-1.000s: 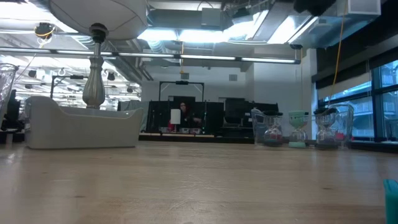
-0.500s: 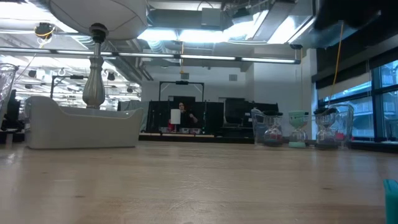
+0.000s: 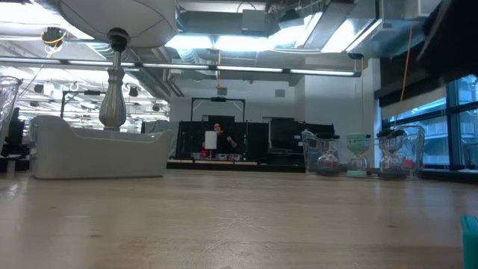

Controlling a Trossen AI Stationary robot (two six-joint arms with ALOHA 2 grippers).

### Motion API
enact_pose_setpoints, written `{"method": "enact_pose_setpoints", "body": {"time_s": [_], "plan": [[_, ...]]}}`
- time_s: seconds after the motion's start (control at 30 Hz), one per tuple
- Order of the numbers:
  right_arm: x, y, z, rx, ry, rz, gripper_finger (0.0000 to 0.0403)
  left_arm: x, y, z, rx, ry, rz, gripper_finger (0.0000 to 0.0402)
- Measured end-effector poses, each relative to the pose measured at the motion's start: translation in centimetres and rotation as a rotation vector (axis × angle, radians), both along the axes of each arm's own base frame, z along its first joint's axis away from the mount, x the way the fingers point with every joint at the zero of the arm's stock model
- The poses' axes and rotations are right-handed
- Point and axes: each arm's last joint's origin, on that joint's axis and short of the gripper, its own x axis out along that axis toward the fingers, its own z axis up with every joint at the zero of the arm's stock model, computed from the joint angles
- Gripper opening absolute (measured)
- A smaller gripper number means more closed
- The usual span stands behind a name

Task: Pick & Place Office items
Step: Put the blue digital timer into the bottom transparent bin

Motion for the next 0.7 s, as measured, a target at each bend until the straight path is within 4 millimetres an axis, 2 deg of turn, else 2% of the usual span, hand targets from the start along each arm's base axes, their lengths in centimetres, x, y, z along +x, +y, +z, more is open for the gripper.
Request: {"method": "enact_pose_setpoints", "body": {"time_s": [0.1,0.2,0.47,0.7], "plan": [[-1.0,0.9,-0.7,-0.159,-0.051,0.03,0.03,-0.1,-0.1,0.1,0.023,-0.026,0.001,0.0169],[-1.7,1.5,-1.5,-0.226,-0.091,0.018,0.03,-0.1,-0.1,0.2,0.055,-0.06,0.007,0.0169],[-1.5,3.1,-3.8,-0.129,-0.153,0.002,0.03,0.0,0.1,0.5,0.12,-0.167,0.046,0.0169],[-1.3,3.2,-5.6,-0.114,-0.165,-0.068,0.03,0.1,0.0,0.1,0.119,-0.174,0.048,0.0169]]}}
